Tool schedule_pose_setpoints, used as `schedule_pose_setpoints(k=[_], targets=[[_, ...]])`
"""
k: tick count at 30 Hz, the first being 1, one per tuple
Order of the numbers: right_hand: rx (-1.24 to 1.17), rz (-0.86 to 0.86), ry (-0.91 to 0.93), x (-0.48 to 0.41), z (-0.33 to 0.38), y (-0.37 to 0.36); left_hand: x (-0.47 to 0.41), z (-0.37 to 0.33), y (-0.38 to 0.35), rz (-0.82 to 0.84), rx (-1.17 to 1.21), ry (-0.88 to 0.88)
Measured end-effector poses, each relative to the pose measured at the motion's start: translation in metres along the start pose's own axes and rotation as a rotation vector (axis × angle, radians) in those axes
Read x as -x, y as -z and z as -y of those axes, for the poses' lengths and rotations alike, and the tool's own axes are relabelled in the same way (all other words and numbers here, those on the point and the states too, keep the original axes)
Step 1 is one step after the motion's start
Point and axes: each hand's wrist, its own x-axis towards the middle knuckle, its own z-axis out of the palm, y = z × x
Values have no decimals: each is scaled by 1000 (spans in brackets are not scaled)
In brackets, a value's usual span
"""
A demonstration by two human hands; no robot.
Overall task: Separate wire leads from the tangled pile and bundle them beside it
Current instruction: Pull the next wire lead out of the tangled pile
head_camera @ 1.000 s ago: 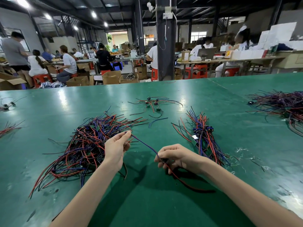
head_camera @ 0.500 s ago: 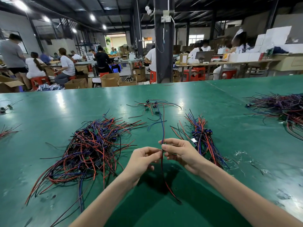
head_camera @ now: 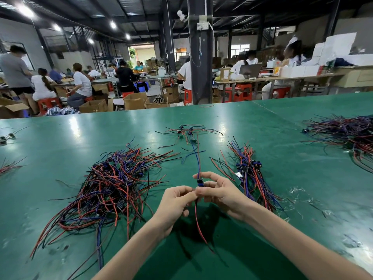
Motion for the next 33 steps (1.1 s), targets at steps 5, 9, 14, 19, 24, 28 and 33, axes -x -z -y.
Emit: schedule_pose_setpoints(k=[5, 9, 14, 19, 24, 28, 33], targets=[[33, -57, 32, -1, 0, 2, 0, 1, -3, 39, 4, -9], [14, -77, 62, -2, 4, 1, 3, 0, -5, 99, -44, -31], [108, -39, 46, 0, 8, 9, 7, 1, -8, 160, -96, -35], [128, 33, 37, -1, 12, 14, 8, 0, -9, 172, -97, -26], [123, -43, 70, -2, 13, 17, 8, -1, -9, 163, -80, -31], [86, -214, 89, -9, 16, 22, 13, -2, -12, 226, -95, -87], [43, -349, 97, -11, 23, 39, 22, -2, -22, 349, -119, -165]])
